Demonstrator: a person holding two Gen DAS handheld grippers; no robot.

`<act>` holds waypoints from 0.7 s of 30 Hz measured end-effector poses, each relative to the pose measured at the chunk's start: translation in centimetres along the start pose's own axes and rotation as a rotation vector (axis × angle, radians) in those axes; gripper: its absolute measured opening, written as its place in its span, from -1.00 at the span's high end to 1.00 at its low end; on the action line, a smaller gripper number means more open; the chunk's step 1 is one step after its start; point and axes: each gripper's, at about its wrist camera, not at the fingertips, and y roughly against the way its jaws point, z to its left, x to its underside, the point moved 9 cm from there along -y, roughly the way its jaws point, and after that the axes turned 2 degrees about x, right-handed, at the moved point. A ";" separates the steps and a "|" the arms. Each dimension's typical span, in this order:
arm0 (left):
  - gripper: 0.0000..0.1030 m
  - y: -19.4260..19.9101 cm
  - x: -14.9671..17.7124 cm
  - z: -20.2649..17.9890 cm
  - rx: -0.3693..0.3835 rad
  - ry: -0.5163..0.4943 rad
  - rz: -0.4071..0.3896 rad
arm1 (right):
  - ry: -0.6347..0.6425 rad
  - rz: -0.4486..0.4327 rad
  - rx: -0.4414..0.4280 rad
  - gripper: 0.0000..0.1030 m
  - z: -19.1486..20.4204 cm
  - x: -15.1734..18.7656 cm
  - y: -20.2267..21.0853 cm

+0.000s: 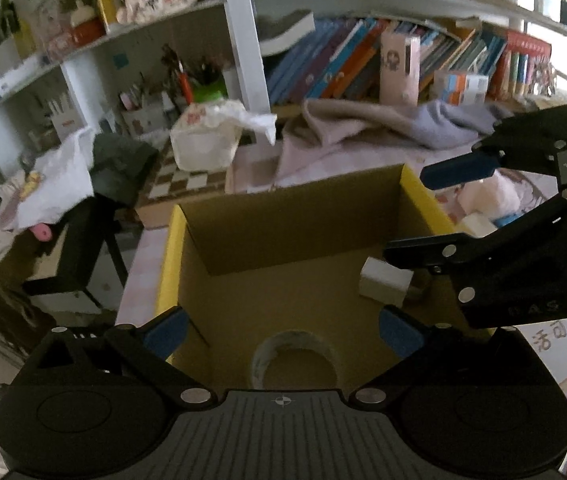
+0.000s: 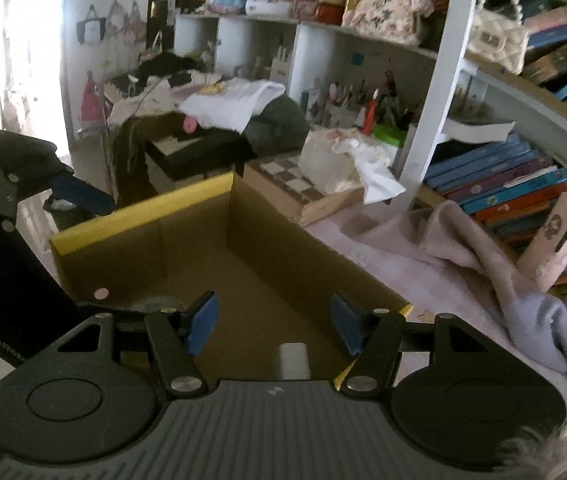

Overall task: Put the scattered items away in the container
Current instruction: 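Lower tape roll into yellow box and open left tool while right tool releases charger inside, then withdraw both open tools up and away from the yellow box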

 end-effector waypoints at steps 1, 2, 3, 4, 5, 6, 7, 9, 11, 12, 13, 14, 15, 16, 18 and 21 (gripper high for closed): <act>-0.99 0.6 0.0 -0.1 -0.003 0.007 -0.014 | -0.004 -0.009 0.006 -0.18 0.1 0.0 0.6; -0.99 1.1 0.1 -0.1 -0.004 0.017 -0.025 | -0.010 -0.017 0.012 -0.18 0.1 0.0 1.2; -0.99 1.7 0.2 -0.1 -0.003 0.032 -0.037 | -0.016 -0.025 0.018 -0.18 0.2 0.1 1.8; -0.99 2.3 0.4 -0.1 0.000 0.049 -0.048 | -0.022 -0.033 0.024 -0.18 0.2 0.1 2.4; -0.99 2.9 0.5 -0.1 0.005 0.066 -0.059 | -0.028 -0.043 0.032 -0.18 0.3 0.2 3.0; -0.99 3.4 0.7 -0.1 0.009 0.080 -0.068 | -0.035 -0.055 0.043 -0.18 0.3 0.3 3.6; -0.99 3.9 0.8 -0.1 0.010 0.092 -0.078 | -0.042 -0.067 0.055 -0.19 0.4 0.5 4.2; -0.99 5.0 1.2 -0.1 0.003 0.113 -0.095 | -0.051 -0.086 0.078 -0.18 0.6 0.8 5.4; -0.99 6.5 1.5 -0.2 -0.006 0.132 -0.125 | -0.057 -0.109 0.099 -0.18 1.0 1.1 6.6; -0.99 7.2 1.7 -0.3 -0.005 0.139 -0.145 | -0.063 -0.122 0.107 -0.18 1.2 1.3 7.3; -0.99 8.0 1.8 -0.4 -0.004 0.147 -0.164 | -0.070 -0.136 0.113 -0.18 1.3 1.4 8.0; -0.99 8.6 1.9 -0.5 -0.006 0.154 -0.179 | -0.078 -0.148 0.119 -0.18 1.5 1.6 8.6; -0.99 9.2 2.1 -0.6 -0.009 0.161 -0.194 | -0.086 -0.160 0.124 -0.18 1.8 1.8 9.3; -0.99 9.8 2.2 -0.7 -0.014 0.167 -0.207 | -0.094 -0.170 0.130 -0.18 2.0 2.0 9.9; -0.99 10.8 2.7 -0.9 -0.026 0.175 -0.232 | -0.109 -0.185 0.141 -0.19 2.5 2.6 11.1; -1.00 11.9 3.6 -1.3 -0.044 0.180 -0.251 | -0.136 -0.205 0.170 -0.29 3.1 3.6 12.6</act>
